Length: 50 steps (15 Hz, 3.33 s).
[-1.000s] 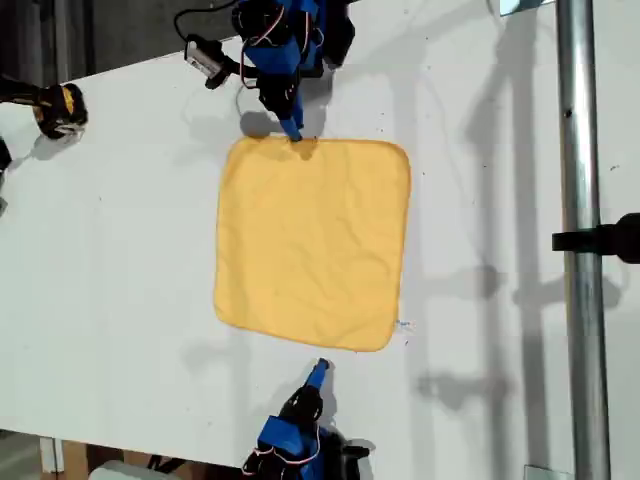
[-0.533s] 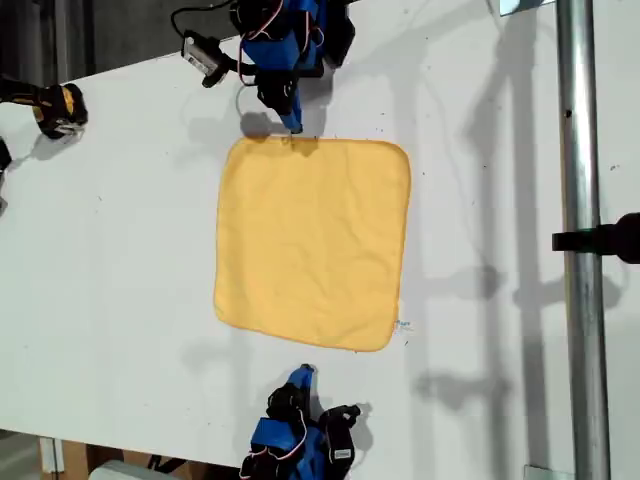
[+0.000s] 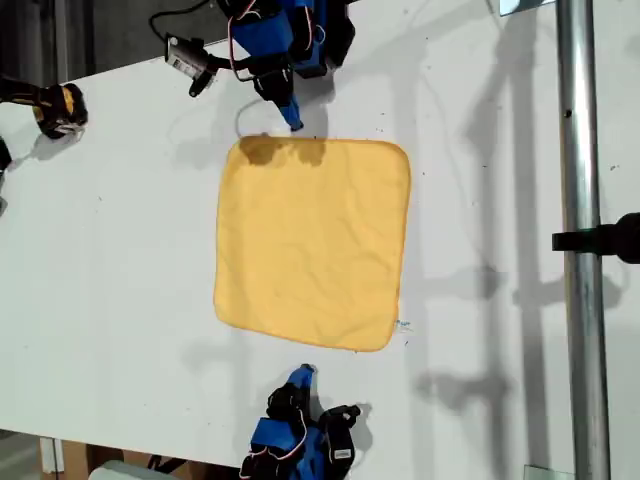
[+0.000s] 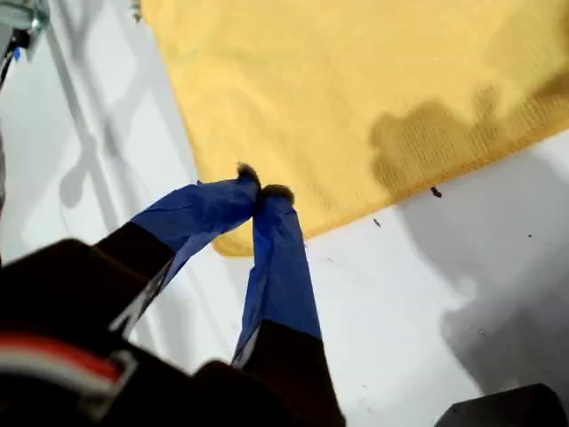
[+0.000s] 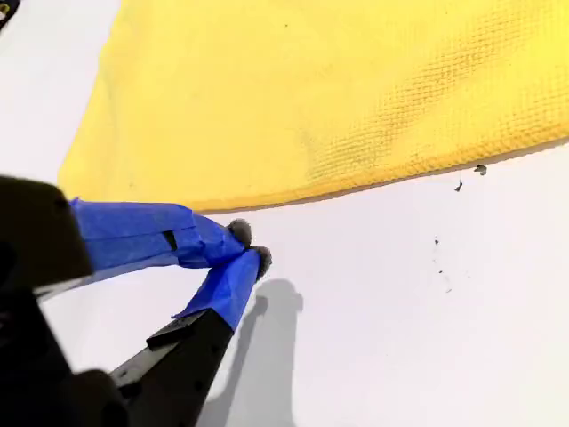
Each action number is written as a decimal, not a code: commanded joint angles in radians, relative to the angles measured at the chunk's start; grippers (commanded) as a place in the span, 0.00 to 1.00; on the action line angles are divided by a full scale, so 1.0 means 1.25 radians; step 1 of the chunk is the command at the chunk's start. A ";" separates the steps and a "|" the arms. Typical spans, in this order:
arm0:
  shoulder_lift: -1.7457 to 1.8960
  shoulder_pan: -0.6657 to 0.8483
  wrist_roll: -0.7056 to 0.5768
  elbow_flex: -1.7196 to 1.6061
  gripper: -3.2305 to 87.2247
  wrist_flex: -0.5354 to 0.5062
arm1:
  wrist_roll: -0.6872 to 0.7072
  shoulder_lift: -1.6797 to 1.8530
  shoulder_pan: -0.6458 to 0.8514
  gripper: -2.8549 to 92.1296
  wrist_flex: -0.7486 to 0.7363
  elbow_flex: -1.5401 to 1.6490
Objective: Grasp corners of a towel and fold twice.
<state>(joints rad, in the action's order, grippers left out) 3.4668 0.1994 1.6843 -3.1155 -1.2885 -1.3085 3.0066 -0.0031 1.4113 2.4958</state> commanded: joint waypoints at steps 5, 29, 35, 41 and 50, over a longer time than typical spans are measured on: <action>0.005 0.013 0.015 -0.004 0.02 -0.002 | 0.195 -0.551 -0.201 0.03 0.050 -0.538; 0.005 0.009 0.012 -0.004 0.02 -0.002 | 0.102 -0.999 -0.366 0.50 0.188 -0.746; 0.005 0.009 0.011 -0.004 0.02 -0.002 | -0.011 -1.064 -0.416 0.47 -0.060 -0.511; 0.005 0.006 0.010 -0.004 0.02 -0.002 | 0.016 -1.140 -0.369 0.46 -0.121 -0.476; 0.005 0.004 0.011 -0.004 0.02 -0.002 | 0.023 -1.282 -0.351 0.31 -0.189 -0.461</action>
<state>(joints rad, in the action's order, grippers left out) 3.4668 0.1994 1.6997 -3.1155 -1.2885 -1.2916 1.4051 -0.4525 1.1873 1.9236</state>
